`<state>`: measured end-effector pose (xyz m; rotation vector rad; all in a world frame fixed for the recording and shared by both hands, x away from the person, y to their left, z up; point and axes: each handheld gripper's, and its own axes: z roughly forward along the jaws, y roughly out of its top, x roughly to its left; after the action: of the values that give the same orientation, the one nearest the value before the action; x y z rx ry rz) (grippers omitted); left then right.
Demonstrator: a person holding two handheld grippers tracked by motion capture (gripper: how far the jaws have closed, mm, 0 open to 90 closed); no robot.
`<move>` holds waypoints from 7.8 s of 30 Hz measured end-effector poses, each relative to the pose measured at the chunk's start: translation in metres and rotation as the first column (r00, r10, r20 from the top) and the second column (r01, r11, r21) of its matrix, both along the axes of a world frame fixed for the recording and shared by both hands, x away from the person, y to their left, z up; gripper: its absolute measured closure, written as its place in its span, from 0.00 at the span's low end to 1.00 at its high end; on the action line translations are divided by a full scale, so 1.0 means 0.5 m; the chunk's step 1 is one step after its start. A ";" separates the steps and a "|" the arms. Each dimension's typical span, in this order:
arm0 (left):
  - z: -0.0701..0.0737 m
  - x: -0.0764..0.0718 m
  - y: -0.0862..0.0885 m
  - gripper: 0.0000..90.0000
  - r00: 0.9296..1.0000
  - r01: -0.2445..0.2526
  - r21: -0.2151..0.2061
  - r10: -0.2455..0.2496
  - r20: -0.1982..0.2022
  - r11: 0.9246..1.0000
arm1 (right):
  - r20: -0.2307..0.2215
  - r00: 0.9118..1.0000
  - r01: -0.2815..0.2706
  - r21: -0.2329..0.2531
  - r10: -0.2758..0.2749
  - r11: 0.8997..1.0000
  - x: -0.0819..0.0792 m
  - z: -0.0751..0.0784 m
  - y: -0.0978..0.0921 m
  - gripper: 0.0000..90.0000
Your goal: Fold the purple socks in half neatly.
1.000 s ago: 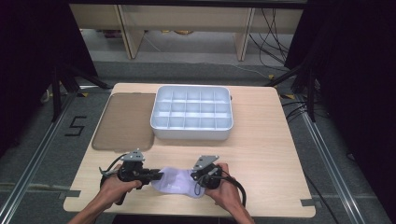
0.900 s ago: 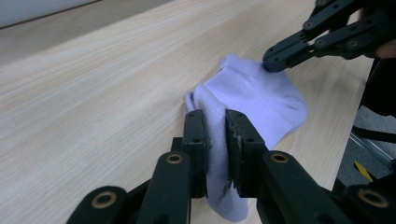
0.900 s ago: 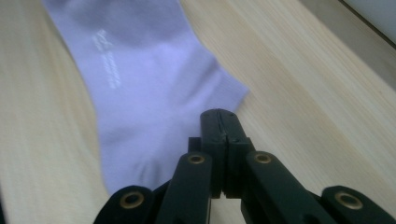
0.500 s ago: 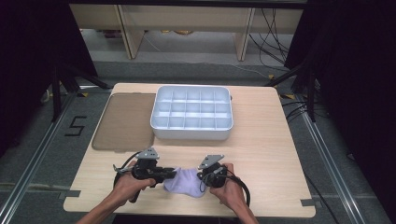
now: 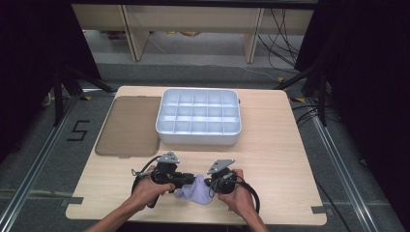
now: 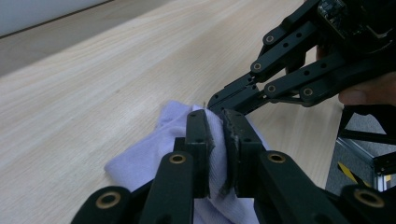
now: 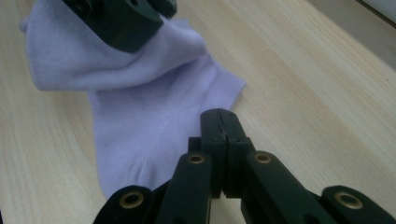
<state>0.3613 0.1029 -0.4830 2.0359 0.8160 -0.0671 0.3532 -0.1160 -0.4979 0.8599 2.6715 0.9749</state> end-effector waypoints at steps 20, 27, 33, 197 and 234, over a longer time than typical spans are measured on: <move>-0.027 0.002 -0.057 0.72 0.999 0.034 0.017 -0.033 -0.032 0.999 | -0.026 0.999 0.022 0.006 -0.022 1.000 -0.019 0.016 -0.049 1.00; 0.029 -0.014 0.004 0.69 0.999 0.012 -0.059 -0.010 0.033 0.998 | 0.017 0.999 0.030 0.045 -0.031 0.999 -0.019 0.032 -0.058 1.00; 0.004 -0.018 0.078 0.79 0.998 -0.023 -0.001 0.023 0.052 1.000 | 0.030 0.999 0.028 0.077 -0.031 0.997 -0.032 0.052 -0.044 1.00; -0.040 -0.048 0.025 0.93 0.997 -0.035 0.065 0.030 0.074 0.997 | -0.063 0.993 -0.099 0.082 0.104 0.992 -0.068 0.029 0.047 1.00; 0.005 -0.082 0.008 0.92 0.977 0.040 0.104 -0.061 0.206 0.994 | -0.067 0.998 -0.002 -0.009 0.001 1.000 -0.067 0.015 -0.024 1.00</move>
<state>0.3202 0.1069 -0.4805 2.1149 0.6468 0.1599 0.3199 -0.1282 -0.4903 0.9047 2.7306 0.9493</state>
